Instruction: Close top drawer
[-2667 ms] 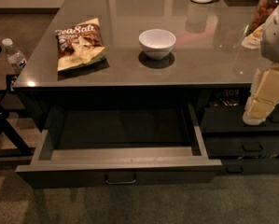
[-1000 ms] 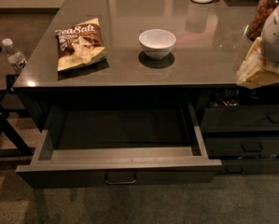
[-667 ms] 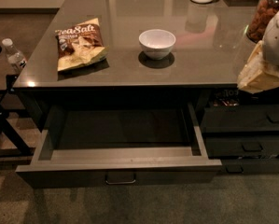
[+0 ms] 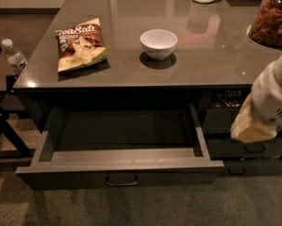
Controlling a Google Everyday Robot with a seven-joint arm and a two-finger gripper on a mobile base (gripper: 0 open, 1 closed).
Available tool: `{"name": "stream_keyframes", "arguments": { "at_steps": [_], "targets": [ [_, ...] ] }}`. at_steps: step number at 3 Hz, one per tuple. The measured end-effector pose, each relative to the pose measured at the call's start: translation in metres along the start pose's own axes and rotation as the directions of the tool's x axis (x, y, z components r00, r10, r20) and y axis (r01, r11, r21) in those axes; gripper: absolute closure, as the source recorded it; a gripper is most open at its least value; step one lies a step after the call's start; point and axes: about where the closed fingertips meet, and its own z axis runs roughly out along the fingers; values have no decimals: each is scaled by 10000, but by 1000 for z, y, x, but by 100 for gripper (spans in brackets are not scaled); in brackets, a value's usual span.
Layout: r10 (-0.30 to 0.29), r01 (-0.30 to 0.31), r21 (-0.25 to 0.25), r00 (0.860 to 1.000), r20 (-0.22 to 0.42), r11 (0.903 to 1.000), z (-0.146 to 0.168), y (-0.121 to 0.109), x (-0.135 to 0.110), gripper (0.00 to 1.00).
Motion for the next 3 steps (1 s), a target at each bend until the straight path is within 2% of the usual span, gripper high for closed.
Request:
{"name": "stream_keyframes", "arguments": {
  "at_steps": [1, 2, 3],
  "targets": [
    [268, -303, -1038, 9990, -347, 9941, 54, 22, 12, 100],
    [272, -320, -1159, 9987, -429, 9927, 59, 26, 15, 100],
    [360, -381, -1333, 9992, -183, 9903, 66, 33, 16, 100]
  ]
}}
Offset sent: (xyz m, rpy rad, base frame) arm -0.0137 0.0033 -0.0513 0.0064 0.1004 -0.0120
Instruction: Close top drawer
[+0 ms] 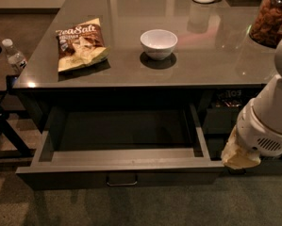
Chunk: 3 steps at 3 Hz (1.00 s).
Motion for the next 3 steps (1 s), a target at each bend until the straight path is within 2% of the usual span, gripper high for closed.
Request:
{"name": "stream_keyframes", "arguments": {
  "at_steps": [2, 3],
  "targets": [
    [73, -115, -977, 9991, -426, 9951, 95, 33, -13, 100],
    [310, -387, -1236, 9975, -639, 9916, 128, 38, -13, 100]
  ]
}}
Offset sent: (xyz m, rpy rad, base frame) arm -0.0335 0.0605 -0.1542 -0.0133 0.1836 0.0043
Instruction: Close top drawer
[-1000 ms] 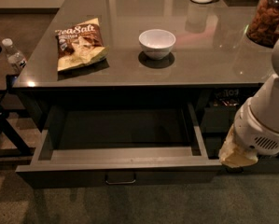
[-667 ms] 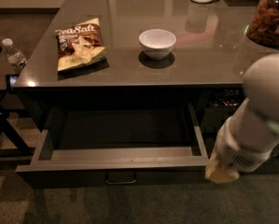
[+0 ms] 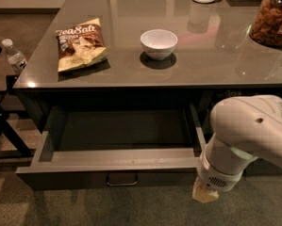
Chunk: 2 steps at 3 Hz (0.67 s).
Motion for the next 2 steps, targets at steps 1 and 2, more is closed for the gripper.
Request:
{"name": "stream_keyframes", "arguments": {
  "at_steps": [1, 2],
  "targets": [
    [67, -67, -37, 10000, -19, 10000, 5, 0, 0, 100],
    [585, -587, 128, 9982, 110, 9982, 17, -7, -1, 100]
  ]
}}
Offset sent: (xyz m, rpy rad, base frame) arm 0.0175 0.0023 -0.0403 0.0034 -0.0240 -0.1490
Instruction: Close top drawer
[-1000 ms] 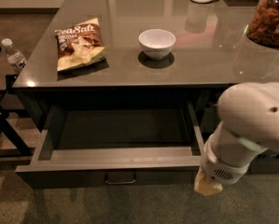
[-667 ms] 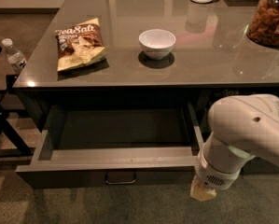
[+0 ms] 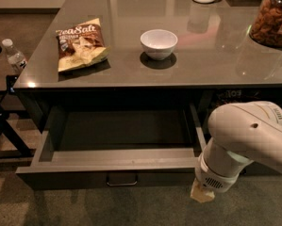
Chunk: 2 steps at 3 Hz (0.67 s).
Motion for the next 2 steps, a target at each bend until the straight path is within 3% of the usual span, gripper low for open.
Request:
{"name": "stream_keyframes", "arguments": {
  "at_steps": [2],
  "targets": [
    [886, -934, 718, 9938, 675, 9930, 21, -41, -23, 100]
  ]
}}
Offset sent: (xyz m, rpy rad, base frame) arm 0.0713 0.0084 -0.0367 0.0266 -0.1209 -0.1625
